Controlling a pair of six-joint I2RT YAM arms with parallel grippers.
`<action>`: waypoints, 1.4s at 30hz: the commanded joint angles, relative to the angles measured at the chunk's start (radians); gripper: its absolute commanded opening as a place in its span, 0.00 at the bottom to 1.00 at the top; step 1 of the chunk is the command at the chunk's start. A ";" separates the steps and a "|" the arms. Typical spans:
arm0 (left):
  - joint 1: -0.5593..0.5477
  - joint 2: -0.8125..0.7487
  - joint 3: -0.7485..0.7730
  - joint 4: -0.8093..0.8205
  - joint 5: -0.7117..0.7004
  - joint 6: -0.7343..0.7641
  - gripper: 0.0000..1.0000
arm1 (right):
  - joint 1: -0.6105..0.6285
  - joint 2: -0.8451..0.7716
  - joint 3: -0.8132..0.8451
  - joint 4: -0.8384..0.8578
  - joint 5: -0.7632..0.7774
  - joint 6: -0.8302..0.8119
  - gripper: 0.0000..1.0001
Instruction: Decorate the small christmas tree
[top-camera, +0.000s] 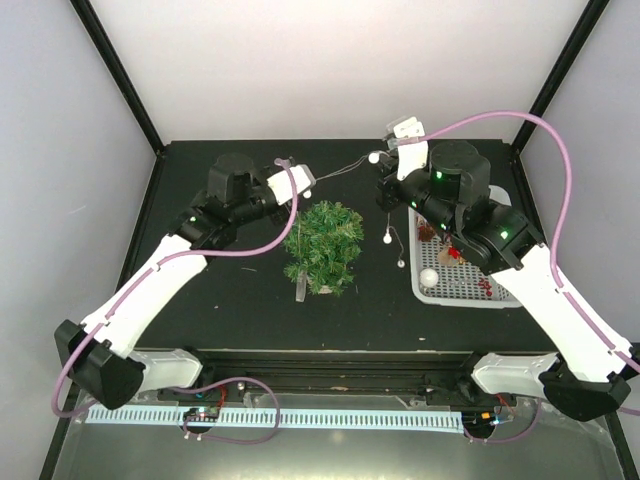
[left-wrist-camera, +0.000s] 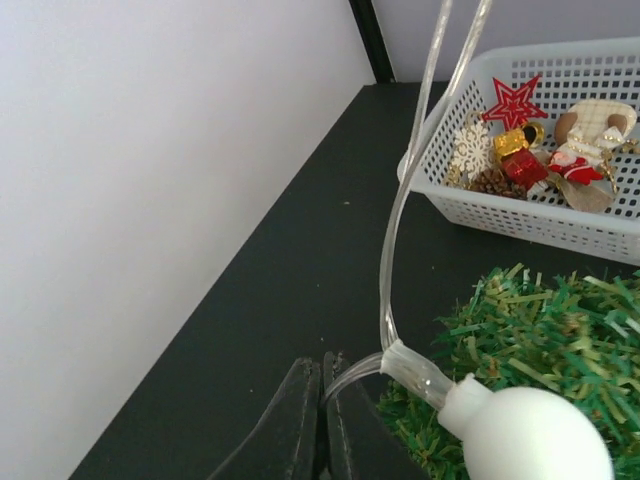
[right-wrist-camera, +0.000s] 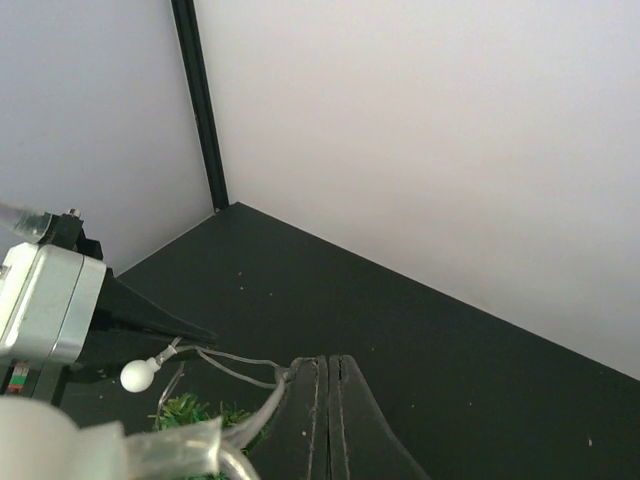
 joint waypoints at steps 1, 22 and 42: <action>0.020 0.027 0.039 0.025 0.027 -0.055 0.04 | -0.031 0.002 -0.039 0.054 -0.039 0.008 0.01; 0.055 0.195 0.114 -0.023 0.092 -0.105 0.07 | -0.162 -0.092 -0.296 0.129 -0.101 0.088 0.01; 0.075 0.319 0.224 -0.143 0.162 -0.078 0.57 | -0.255 -0.035 -0.277 0.080 -0.105 0.174 0.01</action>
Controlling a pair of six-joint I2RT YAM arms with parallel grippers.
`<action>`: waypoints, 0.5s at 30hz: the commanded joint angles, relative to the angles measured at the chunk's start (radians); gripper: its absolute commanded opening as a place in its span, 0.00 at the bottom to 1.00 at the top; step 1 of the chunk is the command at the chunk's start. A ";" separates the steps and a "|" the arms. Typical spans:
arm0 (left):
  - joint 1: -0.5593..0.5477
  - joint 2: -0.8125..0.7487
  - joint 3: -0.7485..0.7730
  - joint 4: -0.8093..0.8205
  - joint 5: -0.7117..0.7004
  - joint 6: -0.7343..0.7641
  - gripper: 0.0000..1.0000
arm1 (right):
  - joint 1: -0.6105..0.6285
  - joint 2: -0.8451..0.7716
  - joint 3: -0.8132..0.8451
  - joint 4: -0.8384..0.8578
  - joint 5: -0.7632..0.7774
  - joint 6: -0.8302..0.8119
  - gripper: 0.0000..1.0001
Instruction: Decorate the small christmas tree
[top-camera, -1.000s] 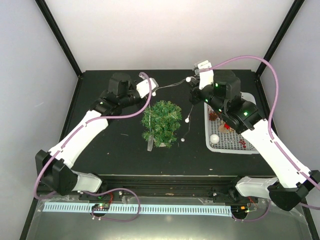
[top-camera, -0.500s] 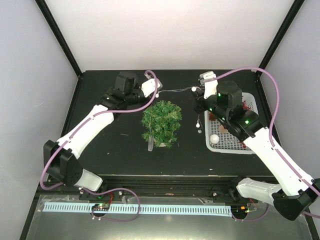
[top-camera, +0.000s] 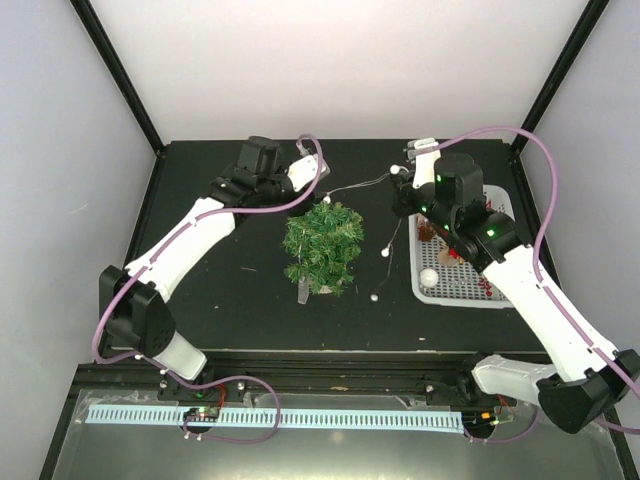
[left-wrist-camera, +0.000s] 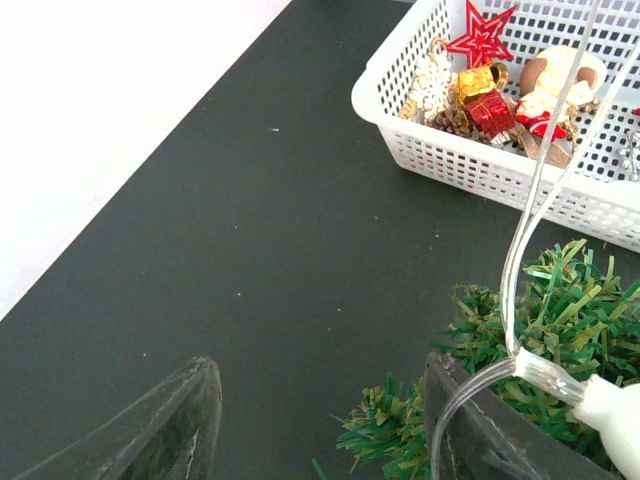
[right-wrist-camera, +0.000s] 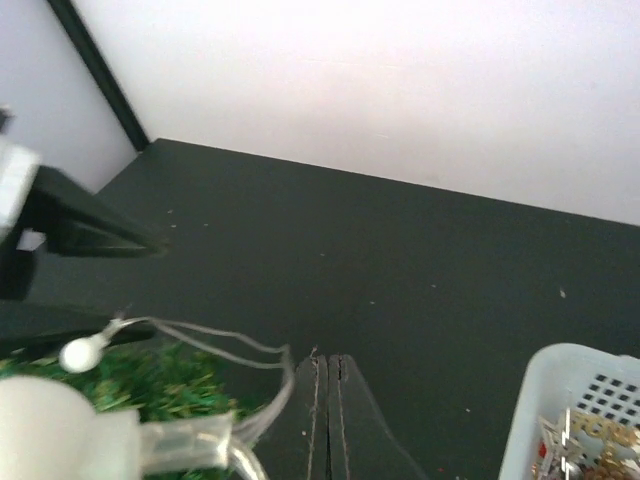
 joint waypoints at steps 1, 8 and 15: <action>0.022 0.006 0.051 -0.026 0.029 0.002 0.58 | -0.059 0.028 0.029 -0.011 0.001 0.061 0.01; 0.060 -0.002 0.055 -0.033 0.058 -0.012 0.61 | -0.154 0.038 -0.017 -0.049 0.016 0.146 0.01; 0.089 -0.021 0.049 -0.037 0.111 -0.027 0.63 | -0.164 0.029 -0.078 -0.107 0.055 0.167 0.01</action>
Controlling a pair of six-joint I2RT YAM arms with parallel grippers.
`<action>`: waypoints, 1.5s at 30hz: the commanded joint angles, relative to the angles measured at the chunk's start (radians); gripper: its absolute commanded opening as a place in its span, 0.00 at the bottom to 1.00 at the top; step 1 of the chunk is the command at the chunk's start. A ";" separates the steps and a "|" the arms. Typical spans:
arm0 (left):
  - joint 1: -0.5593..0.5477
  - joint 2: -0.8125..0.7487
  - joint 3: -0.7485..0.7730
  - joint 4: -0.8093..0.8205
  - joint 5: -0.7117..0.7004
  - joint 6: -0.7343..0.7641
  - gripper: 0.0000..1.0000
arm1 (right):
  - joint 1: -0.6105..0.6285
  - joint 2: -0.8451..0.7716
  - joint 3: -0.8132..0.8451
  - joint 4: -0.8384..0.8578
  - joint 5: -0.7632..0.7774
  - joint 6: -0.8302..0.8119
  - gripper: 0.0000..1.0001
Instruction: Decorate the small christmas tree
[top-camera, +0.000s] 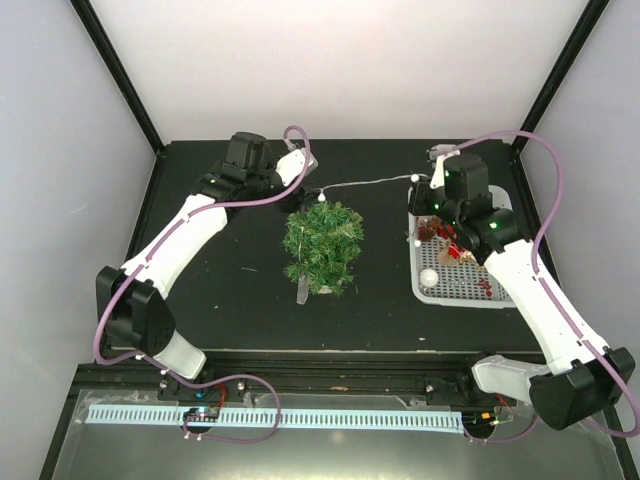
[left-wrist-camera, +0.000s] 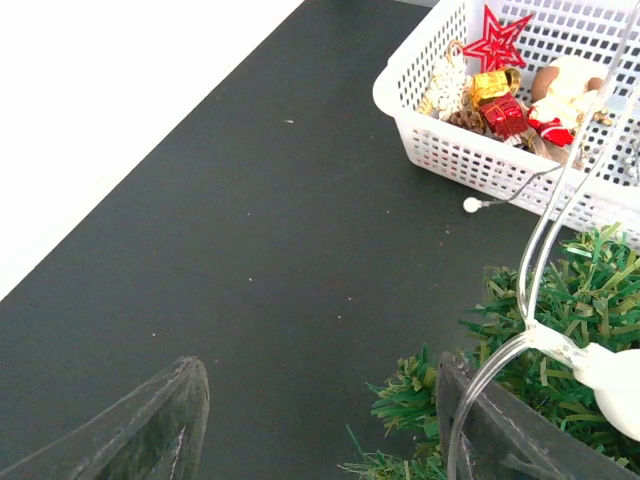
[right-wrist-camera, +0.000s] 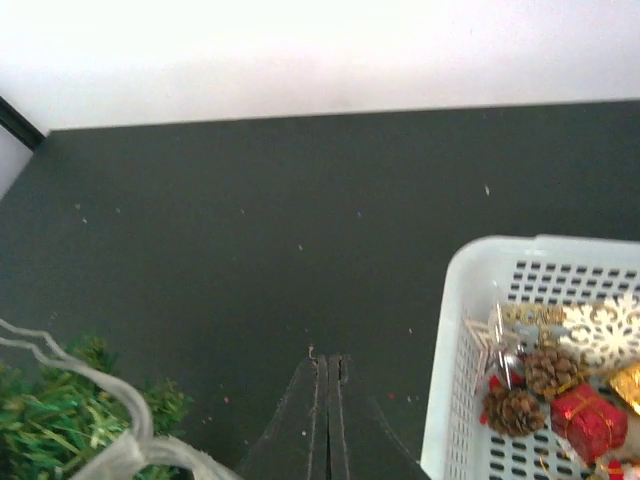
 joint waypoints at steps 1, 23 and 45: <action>0.017 -0.022 0.041 -0.014 0.067 -0.018 0.64 | -0.004 -0.010 -0.059 -0.041 0.052 0.030 0.01; 0.100 -0.038 0.054 -0.048 0.270 -0.034 0.99 | -0.004 0.022 -0.160 -0.029 0.047 0.076 0.01; 0.196 -0.252 0.003 -0.071 0.329 0.007 0.99 | 0.238 -0.160 -0.332 -0.117 0.080 0.127 0.01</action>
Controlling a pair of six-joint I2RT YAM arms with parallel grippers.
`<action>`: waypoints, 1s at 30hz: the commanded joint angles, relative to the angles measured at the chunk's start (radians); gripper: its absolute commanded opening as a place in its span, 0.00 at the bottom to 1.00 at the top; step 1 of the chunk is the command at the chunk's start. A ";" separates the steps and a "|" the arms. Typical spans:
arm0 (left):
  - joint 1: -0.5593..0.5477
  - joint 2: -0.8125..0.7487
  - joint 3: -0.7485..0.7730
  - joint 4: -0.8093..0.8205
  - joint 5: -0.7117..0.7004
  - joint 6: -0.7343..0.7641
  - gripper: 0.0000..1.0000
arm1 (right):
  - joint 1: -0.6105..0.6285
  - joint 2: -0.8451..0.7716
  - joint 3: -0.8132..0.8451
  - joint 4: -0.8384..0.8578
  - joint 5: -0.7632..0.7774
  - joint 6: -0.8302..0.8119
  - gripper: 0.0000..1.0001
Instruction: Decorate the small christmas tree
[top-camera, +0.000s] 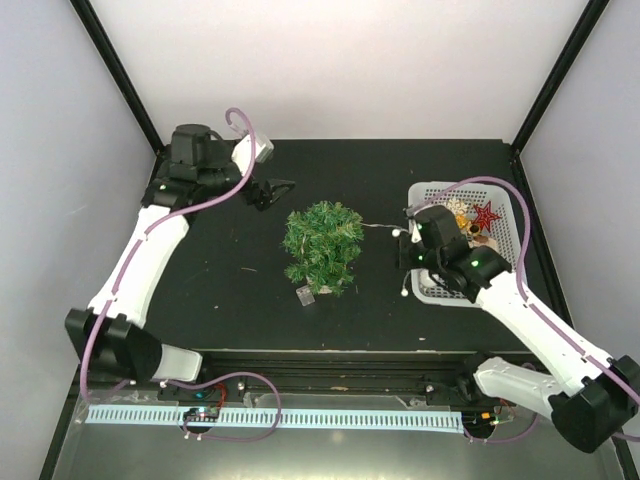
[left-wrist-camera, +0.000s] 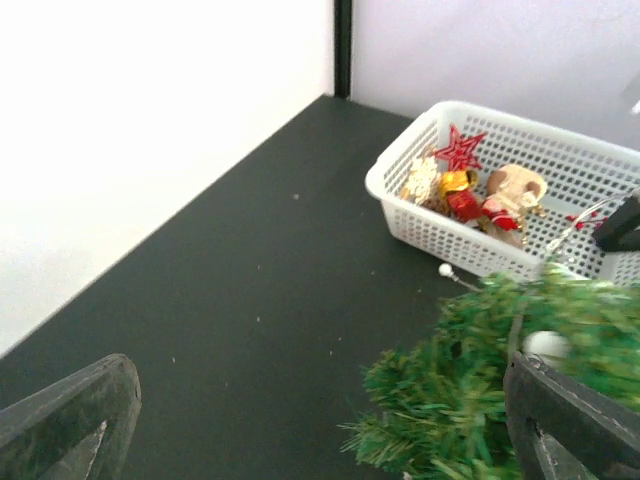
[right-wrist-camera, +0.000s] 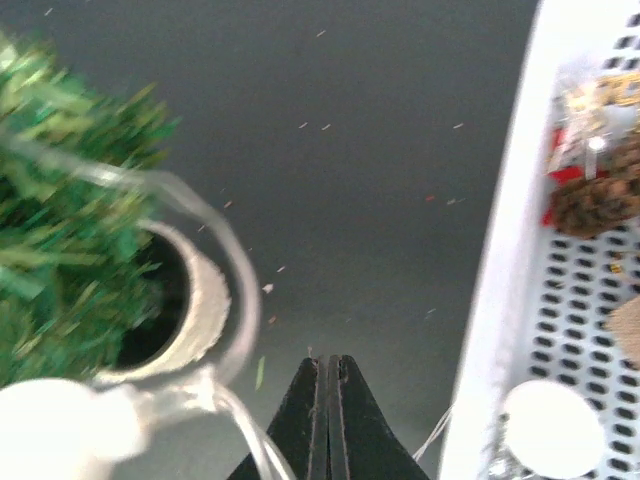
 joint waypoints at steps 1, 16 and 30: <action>-0.001 -0.129 0.007 -0.067 0.085 0.085 0.99 | 0.117 -0.036 -0.026 -0.034 0.036 0.054 0.01; -0.215 -0.378 -0.125 -0.440 0.144 0.390 0.97 | 0.574 0.069 0.089 -0.053 0.088 0.244 0.01; -0.326 -0.425 -0.379 -0.386 0.165 0.422 0.94 | 0.666 0.107 0.248 0.053 0.012 0.285 0.01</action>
